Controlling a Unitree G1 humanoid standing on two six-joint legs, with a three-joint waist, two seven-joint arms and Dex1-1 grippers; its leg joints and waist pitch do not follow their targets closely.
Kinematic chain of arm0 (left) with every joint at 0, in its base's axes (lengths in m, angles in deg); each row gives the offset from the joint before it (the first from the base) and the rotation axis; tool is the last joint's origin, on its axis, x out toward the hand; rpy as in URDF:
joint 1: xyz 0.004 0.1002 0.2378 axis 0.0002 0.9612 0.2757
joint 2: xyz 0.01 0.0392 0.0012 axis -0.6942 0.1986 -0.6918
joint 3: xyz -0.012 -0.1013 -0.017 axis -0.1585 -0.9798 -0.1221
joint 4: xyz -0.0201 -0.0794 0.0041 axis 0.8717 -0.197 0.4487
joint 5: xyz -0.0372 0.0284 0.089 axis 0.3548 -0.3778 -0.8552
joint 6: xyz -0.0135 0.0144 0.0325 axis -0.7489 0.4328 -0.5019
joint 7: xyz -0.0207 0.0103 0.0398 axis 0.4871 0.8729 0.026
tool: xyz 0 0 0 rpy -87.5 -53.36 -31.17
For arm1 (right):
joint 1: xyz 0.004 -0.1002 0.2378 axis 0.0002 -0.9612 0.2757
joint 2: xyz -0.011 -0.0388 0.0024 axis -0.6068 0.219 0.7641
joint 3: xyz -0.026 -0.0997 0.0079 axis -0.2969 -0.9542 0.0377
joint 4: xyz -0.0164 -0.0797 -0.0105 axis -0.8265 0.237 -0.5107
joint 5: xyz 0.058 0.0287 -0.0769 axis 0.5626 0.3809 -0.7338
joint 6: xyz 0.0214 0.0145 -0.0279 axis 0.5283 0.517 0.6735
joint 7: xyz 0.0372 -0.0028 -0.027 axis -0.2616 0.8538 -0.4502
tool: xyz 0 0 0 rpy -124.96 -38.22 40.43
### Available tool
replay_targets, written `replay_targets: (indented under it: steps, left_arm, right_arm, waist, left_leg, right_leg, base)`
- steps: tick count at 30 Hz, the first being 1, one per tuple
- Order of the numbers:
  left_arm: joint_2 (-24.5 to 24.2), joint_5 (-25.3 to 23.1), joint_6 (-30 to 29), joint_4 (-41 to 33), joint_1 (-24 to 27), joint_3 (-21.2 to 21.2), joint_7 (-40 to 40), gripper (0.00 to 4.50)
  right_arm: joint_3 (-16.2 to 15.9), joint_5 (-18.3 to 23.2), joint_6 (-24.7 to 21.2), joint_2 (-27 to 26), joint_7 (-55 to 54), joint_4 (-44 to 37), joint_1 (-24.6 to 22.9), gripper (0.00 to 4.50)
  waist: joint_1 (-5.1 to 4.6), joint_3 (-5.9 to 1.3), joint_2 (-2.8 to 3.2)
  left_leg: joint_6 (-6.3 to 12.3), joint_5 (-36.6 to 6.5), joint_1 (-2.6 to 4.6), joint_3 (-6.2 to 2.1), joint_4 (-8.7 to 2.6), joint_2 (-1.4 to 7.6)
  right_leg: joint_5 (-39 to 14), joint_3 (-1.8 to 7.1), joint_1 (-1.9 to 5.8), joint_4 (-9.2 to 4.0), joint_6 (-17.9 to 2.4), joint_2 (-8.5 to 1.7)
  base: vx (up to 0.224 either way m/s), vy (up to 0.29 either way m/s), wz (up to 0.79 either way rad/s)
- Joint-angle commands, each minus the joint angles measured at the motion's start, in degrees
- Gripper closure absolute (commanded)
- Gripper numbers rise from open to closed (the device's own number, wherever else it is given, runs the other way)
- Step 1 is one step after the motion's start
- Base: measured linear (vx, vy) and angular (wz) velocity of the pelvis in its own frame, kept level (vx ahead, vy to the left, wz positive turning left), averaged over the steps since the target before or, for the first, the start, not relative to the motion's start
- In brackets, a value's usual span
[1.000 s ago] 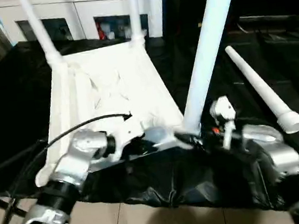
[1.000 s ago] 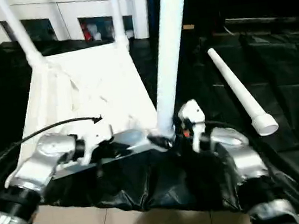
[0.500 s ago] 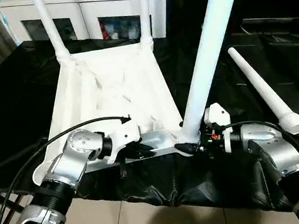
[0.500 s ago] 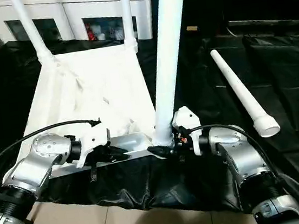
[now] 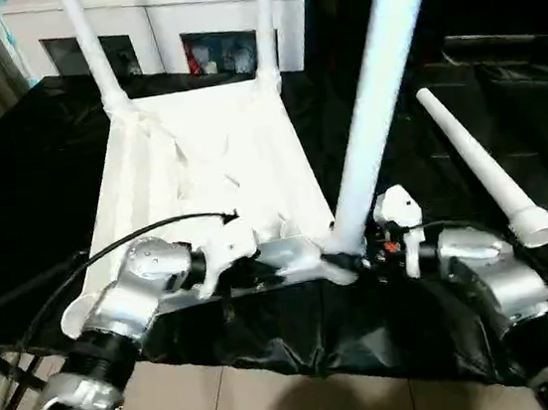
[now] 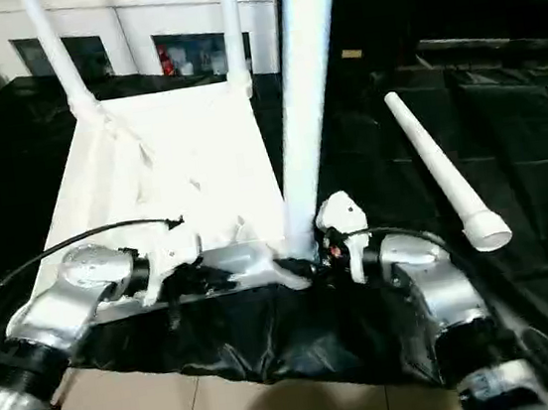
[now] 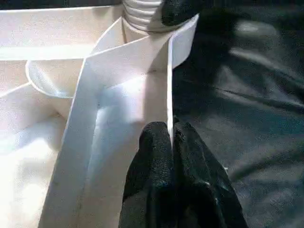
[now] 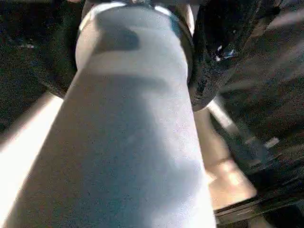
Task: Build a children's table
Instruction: Rotate leg to tighten
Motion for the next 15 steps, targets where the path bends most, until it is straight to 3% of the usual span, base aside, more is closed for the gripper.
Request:
replay_targets:
  steps: [1, 2, 3, 7, 9, 13, 15]
  left_arm:
    - [5.6, -2.0, -3.9, 3.1, -2.8, -0.1, 9.9, 4.5]
    - [6.6, -2.1, -4.4, 3.6, -3.3, -0.1, 11.1, 4.5]
    - [8.4, -2.6, -5.2, 4.6, -4.1, -0.2, 13.8, 4.5]
    - [12.1, -3.4, -6.6, 6.3, -5.6, -0.2, 18.6, 4.5]
    - [14.4, -3.7, -7.2, 6.6, -6.1, -0.1, 20.7, 4.5]
    - [15.9, -5.1, -6.1, 6.5, -6.2, 0.9, 21.1, 4.5]
    - [14.7, -5.0, -4.5, 5.4, -5.3, 1.6, 19.0, 4.5]
  right_arm:
    - [1.1, -1.9, -0.9, -5.9, -13.3, 4.8, 1.5, 1.78]
    - [1.8, -1.9, -1.2, -7.1, -16.0, 5.8, 1.9, 1.78]
    - [2.9, -1.9, -1.7, -9.0, -20.5, 7.5, 2.8, 1.78]
    - [5.4, -1.4, -3.6, -13.0, -29.6, 11.0, 4.8, 1.78]
    - [7.0, -0.9, -3.8, -15.8, -34.6, 13.2, 6.6, 1.78]
    - [7.4, -3.5, 0.9, -18.1, -38.1, 15.7, 8.7, 1.78]
    - [8.1, -1.5, 0.7, -17.9, -34.8, 14.6, 8.3, 1.22]
  waist:
    - [-0.55, -3.61, -0.25]
    - [-0.8, -3.67, -0.27]
    - [-1.1, -3.76, -0.4]
    - [-1.84, -3.67, -0.26]
    - [-1.82, -3.93, -0.2]
    - [-1.89, -4.15, -0.23]
    - [-1.91, -4.18, -0.48]
  left_leg:
    - [0.21, -15.7, 0.4, -0.33, -3.81, 1.37]
    - [-0.73, -17.6, 0.89, -0.56, -3.87, 1.19]
    - [-0.92, -17.4, 0.61, -0.81, -3.97, 1.04]
    - [-0.51, -19.1, 0.81, -0.81, -3.91, 0.91]
    - [-0.26, -18.2, 0.53, -0.84, -4.0, 1.05]
    - [-0.41, -18.4, 0.52, -0.78, -4.0, 1.11]
    - [0.15, -17.6, 0.24, -0.72, -4.09, 1.12]
  right_leg:
    - [-24.4, 2.49, 2.11, -4.98, -8.0, -4.75]
    - [-27.9, 2.27, 2.07, -5.4, -7.2, -4.93]
    - [-29.1, 2.09, 2.51, -5.49, -6.3, -5.04]
    - [-29.8, 2.04, 2.07, -6.0, -5.6, -4.86]
    - [-27.5, 2.28, 2.15, -5.76, -5.7, -4.93]
    - [-23.9, 2.37, 2.16, -5.44, -6.2, -4.79]
    - [-20.9, 2.46, 2.44, -4.99, -7.0, -4.67]
  base:
    - [0.0, 0.0, 0.0]
    - [-0.05, 0.01, -0.03]
    - [-0.05, 0.01, -0.03]
    - [0.0, 0.0, 0.0]
    - [0.0, 0.0, 0.0]
    - [0.0, 0.0, 0.0]
    - [0.0, 0.0, 0.0]
